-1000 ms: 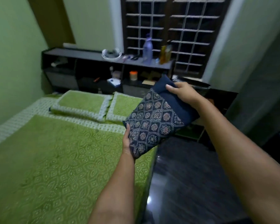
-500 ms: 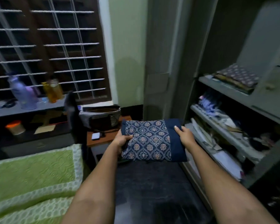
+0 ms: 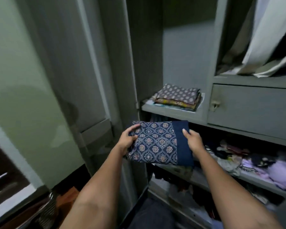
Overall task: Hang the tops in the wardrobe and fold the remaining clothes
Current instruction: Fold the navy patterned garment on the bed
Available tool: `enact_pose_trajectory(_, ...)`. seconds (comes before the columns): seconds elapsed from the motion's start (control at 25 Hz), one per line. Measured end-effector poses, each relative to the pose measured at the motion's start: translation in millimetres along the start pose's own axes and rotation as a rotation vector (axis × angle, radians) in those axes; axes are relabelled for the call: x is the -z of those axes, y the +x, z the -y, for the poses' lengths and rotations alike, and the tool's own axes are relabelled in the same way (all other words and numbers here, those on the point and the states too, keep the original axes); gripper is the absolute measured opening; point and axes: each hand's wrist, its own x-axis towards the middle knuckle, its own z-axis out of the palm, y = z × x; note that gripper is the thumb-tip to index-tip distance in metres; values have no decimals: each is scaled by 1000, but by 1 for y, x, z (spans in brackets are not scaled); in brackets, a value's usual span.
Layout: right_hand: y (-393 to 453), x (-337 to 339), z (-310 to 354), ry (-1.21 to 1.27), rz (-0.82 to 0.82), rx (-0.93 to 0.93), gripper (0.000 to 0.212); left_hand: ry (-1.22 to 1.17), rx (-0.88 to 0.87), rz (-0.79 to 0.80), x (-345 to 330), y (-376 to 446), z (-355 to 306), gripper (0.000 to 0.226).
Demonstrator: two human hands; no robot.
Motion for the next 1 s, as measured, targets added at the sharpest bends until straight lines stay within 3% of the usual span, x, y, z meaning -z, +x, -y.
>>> enact_pose_trajectory(0.28, 115, 5, 83, -100, -318, 63, 23, 184, -117, 226, -25, 200, -77, 59)
enact_pose_trajectory(0.44, 214, -3, 104, -170, -491, 142, 37, 175, -264, 246, -49, 309, -114, 59)
enact_pose_trajectory(0.52, 262, 3, 114, -163, -578, 131, 34, 127, -274, 254, -72, 355, -134, 57)
enact_pose_trajectory(0.6, 306, 12, 121, -230, -671, 63, 37, 147, -237, 271, -94, 402, -142, 56)
enact_pose_trajectory(0.68, 343, 21, 112, -496, -725, -94, 39, 220, -145, 276, -115, 444, -133, 55)
enact_pose_trajectory(0.76, 373, 23, 102, -871, -701, -183, 51, 631, -145, 66, -140, 476, -120, 56)
enact_pose_trajectory(0.84, 396, 13, 102, -1063, -638, -40, 55, 934, -458, -188, -167, 483, -114, 54)
enact_pose_trajectory(0.92, 418, -1, 109, -1089, -508, 55, 46, 960, -779, -73, -196, 484, -116, 42)
enact_pose_trajectory(1.0, 429, -13, 102, -1102, -346, -12, 45, 1080, -747, 145, -215, 494, -107, 43)
